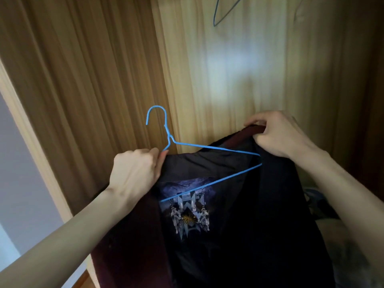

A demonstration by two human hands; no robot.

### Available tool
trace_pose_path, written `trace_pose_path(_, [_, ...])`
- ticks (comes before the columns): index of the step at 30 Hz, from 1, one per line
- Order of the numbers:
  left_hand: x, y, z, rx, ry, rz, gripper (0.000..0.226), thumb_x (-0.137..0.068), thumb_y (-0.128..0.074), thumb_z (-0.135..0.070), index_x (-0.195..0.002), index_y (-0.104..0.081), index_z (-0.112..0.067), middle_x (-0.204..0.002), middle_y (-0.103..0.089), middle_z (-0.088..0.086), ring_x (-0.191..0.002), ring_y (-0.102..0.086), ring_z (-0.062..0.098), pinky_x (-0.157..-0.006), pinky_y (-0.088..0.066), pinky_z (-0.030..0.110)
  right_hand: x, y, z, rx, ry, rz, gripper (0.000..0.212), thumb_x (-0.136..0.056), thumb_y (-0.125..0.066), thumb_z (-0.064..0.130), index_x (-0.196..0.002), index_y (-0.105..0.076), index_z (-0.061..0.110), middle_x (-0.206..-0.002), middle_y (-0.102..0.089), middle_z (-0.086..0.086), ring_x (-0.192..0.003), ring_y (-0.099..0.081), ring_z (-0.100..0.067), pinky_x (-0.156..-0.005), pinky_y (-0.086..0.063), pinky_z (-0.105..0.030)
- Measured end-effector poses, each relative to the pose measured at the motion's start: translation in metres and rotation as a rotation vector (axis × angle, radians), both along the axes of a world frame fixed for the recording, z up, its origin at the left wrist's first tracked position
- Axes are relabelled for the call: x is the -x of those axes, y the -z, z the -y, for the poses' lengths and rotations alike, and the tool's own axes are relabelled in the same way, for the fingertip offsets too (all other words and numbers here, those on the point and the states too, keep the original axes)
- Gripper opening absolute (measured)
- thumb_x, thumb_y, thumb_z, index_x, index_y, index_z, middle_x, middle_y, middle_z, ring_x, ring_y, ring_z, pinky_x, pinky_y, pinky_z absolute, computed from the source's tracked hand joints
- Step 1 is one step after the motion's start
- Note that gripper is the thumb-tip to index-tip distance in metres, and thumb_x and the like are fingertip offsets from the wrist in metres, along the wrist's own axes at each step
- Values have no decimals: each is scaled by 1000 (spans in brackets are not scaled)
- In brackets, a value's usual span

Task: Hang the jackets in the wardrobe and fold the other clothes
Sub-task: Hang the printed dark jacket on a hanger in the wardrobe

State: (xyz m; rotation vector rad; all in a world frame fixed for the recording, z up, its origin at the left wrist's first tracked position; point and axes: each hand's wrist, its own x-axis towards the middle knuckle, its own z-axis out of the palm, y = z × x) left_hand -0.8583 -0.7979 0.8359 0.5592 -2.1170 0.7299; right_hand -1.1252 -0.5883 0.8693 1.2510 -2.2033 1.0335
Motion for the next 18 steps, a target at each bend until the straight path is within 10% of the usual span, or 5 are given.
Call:
trace_pose_path(6, [17,-13,-20,-27,61,-48,52,-98,-69,-33,-58,-40,-15,-44,-47,6,-36,-49,36,-48,-19,21,-26,-2,-2,-170,15,-91,7,-77,-63,16,-72,-62,21,-73,-62,-3,-78,-58,-33,-67,-45,-32])
trace_pose_path(18, [21,-30,-31,-332,200,-339,54,-98,-50,-65,-73,-59,-18,-51,-51,-1,-59,-56,38,-57,-39,36,-100,34,-12,-17,277,-312,10,-85,-66,15,-91,-60,10,-88,-56,-11,-71,-63,-45,-55,-31,-38])
